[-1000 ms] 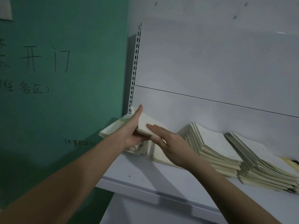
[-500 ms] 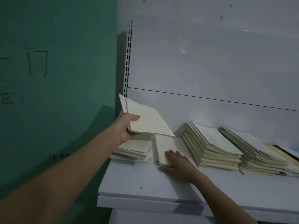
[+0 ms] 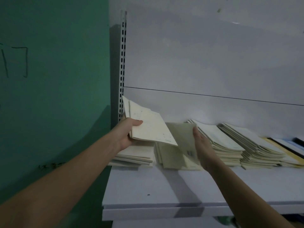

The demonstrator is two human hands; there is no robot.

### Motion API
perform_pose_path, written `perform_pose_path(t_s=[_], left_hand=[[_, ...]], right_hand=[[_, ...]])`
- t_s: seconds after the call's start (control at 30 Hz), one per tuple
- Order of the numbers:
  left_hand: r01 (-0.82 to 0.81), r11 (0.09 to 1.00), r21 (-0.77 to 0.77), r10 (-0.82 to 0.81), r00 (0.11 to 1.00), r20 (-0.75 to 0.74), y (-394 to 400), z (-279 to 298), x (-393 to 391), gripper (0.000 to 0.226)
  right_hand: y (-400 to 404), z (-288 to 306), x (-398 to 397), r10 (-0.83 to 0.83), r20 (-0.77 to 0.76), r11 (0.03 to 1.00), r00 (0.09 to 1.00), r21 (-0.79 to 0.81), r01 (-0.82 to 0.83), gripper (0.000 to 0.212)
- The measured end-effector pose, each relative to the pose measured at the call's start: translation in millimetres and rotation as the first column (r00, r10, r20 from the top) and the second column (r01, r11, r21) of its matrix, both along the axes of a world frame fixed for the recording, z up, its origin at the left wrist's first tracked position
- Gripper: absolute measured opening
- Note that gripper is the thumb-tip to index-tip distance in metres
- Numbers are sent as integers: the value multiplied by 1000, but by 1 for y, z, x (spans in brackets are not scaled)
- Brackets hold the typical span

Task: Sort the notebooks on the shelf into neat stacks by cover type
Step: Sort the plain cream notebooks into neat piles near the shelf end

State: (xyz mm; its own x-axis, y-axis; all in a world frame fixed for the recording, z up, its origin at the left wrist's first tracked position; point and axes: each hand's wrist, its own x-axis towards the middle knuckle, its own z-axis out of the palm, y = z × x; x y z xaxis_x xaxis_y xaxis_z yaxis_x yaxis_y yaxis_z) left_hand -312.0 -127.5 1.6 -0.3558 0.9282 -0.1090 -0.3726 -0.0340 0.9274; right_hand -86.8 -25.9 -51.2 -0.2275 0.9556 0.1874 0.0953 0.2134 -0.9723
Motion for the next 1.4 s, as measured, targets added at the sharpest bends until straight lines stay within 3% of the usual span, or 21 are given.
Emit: perform_pose_path(t_s=[0.07,0.13,0.2,0.3,0.47,0.53,0.6,0.7,0.8,0.87,0.93,1.0,1.07,1.17,1.27,1.33,1.4], left_hand=[[-5,1000,-1,5,1000,-10,6,-1,7,49],[-7,1000,11,7,1000,-11,12,-1,16,52],[-12,999,43,13,1000,-16,18,1,26,53],[-60,994,90,64,997,-44,25,7,47,51],[-128,987,94,129,992,-5,42,4,86,35],[-120,990,69,120,993,11,48,3,102,47],[-146,986,82,147,989,0,58,2,116,48],[-209,971,115,209,978,13,78,3,139,47],[-223,969,110,214,973,89,98,9,164,43],[-198,975,97,185,975,123,111,11,179,37],[-146,988,52,139,984,112,124,9,193,36],[-120,993,-3,119,990,69,138,5,205,37],[-166,985,-52,164,985,-52,153,-5,213,34],[-265,952,-152,188,901,-391,174,-24,221,39],[-333,921,-202,120,737,-665,189,-32,224,49],[-385,888,-250,71,655,-752,194,-28,225,59],[-341,893,-294,41,712,-701,197,-26,220,79]], right_hand=[[-4,22,-2,-21,-84,1000,996,3,21,55],[-10,39,-5,3,-61,994,998,108,4,56],[-16,46,-10,11,64,944,998,328,-32,55],[-21,37,-7,-64,381,769,922,608,-198,52],[-15,24,12,11,580,597,814,650,-471,61],[-5,27,28,2,605,572,796,652,-497,61],[6,34,47,85,643,584,761,586,-561,58],[32,50,77,274,564,712,779,426,-559,48],[70,65,105,114,410,856,905,422,-299,51],[95,70,121,236,235,951,943,144,-274,57],[116,69,132,344,-23,928,939,-141,-344,61],[135,62,143,305,-10,936,952,-183,-301,63],[150,54,151,264,182,962,947,-125,-244,66],[159,45,165,198,584,968,788,11,-251,64],[159,40,170,143,744,943,652,97,-318,55],[158,38,168,79,855,924,512,131,-360,48],[159,35,164,-2,924,898,381,170,-407,44]])
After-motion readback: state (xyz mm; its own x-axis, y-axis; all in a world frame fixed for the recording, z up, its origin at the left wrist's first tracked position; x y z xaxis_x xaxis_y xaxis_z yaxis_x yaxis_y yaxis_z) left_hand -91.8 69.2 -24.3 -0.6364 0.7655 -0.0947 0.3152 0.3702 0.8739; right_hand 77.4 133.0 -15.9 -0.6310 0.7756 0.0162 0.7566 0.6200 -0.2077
